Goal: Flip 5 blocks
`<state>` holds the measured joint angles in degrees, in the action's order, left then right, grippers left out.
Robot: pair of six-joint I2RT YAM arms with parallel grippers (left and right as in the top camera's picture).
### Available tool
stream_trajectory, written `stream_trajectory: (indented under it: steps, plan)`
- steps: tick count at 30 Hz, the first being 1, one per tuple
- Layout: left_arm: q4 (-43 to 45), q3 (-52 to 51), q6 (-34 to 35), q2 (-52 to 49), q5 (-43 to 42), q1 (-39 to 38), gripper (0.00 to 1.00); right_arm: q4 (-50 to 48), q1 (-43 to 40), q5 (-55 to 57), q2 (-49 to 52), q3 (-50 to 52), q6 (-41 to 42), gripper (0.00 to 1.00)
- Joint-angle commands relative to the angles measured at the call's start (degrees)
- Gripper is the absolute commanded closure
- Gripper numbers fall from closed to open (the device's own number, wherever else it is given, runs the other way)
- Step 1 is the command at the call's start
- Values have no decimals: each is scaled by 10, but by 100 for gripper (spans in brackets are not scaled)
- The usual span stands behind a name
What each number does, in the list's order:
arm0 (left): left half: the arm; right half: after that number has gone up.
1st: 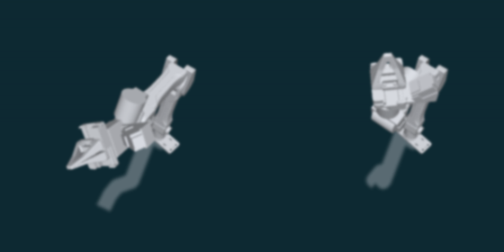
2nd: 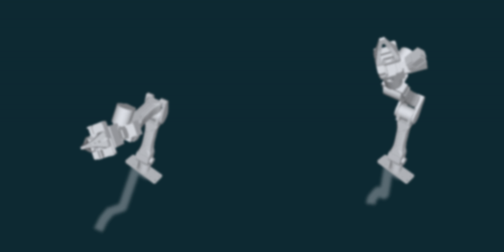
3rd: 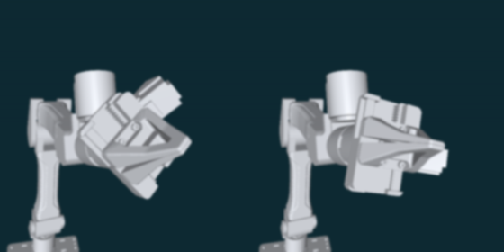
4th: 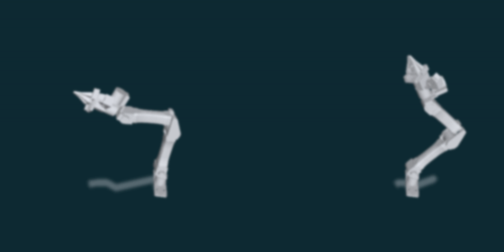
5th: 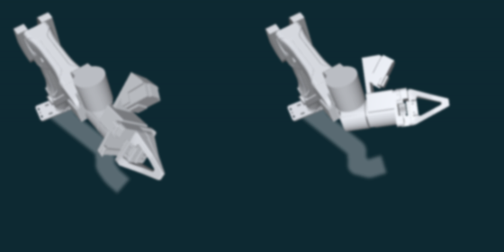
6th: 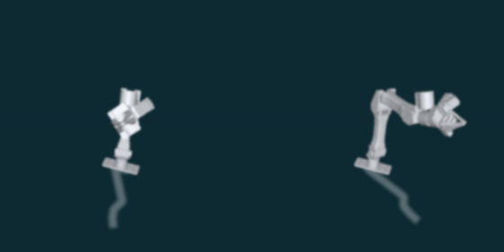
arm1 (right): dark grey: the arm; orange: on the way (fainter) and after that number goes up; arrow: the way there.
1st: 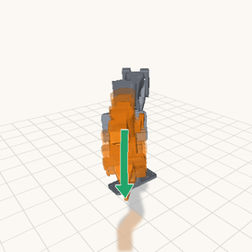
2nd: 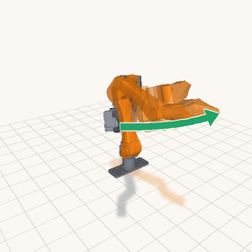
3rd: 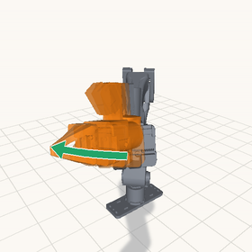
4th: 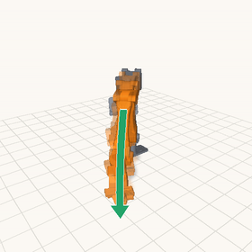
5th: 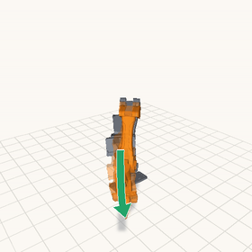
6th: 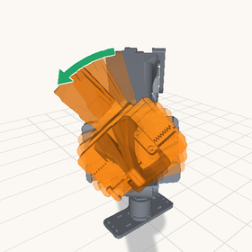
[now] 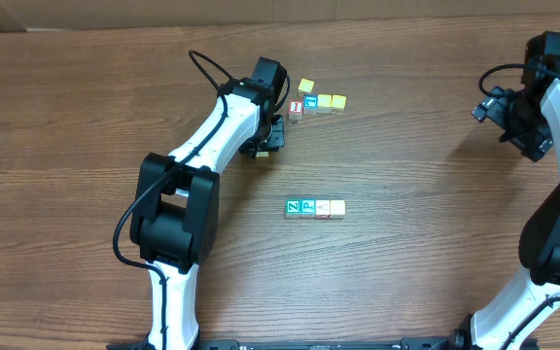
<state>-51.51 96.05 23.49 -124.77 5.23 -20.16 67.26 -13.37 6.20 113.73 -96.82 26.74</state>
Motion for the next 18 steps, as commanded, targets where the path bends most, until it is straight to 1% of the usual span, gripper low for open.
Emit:
stream_trajectory:
  steps: [1,4,18]
  plan:
    - [-2,15,-13,-8,9,-4,67,-1,-2,1,-16,-9,-2,0]
    - [-2,15,-13,-8,9,-4,69,-1,-2,1,-15,-9,-2,0]
    - [-8,10,-13,-8,9,-4,68,-1,-2,1,-15,-9,-2,0]
